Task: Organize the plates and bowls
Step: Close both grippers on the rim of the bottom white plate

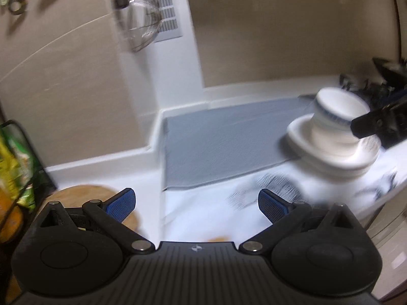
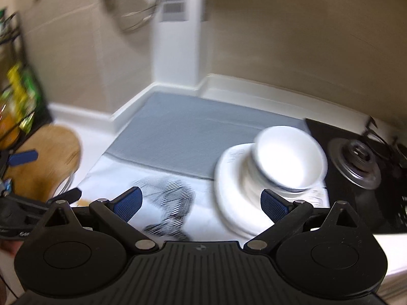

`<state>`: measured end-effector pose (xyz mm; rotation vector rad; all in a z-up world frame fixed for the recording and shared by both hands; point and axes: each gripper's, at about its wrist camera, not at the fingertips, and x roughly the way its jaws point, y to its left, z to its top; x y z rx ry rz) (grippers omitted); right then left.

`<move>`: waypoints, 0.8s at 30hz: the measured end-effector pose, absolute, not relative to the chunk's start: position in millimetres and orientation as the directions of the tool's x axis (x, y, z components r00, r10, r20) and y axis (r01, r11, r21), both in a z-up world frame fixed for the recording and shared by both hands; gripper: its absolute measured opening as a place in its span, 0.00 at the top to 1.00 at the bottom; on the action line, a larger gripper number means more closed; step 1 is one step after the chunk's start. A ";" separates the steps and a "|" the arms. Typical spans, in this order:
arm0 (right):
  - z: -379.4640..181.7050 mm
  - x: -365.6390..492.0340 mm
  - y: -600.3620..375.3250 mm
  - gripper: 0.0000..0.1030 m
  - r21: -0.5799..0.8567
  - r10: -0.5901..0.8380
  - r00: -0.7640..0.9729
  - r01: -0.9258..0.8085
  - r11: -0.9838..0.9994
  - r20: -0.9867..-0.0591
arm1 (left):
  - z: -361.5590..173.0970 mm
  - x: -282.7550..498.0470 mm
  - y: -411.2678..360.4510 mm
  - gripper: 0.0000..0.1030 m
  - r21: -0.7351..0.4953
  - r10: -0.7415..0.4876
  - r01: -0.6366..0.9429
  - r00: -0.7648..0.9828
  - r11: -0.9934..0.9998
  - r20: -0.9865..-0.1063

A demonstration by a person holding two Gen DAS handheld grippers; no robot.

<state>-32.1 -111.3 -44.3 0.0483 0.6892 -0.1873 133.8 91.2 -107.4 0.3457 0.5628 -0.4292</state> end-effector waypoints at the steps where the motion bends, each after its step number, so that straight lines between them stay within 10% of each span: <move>1: -43.4 -33.7 -125.4 0.03 0.001 -0.162 0.760 0.209 0.978 -0.630 | -104.2 136.6 80.0 0.00 0.171 -0.315 0.491 0.750 0.854 -0.582; 14: -81.9 -45.1 -340.8 0.03 0.324 -0.107 0.745 0.409 0.853 -0.658 | -119.6 206.1 -92.2 0.00 -0.157 -0.451 0.512 0.521 0.844 -0.725; 24: -125.3 -1.7 -404.8 0.06 0.351 0.180 0.717 0.096 0.931 -0.674 | -147.9 225.3 -82.2 0.00 -0.423 -0.476 0.218 0.448 0.879 -0.757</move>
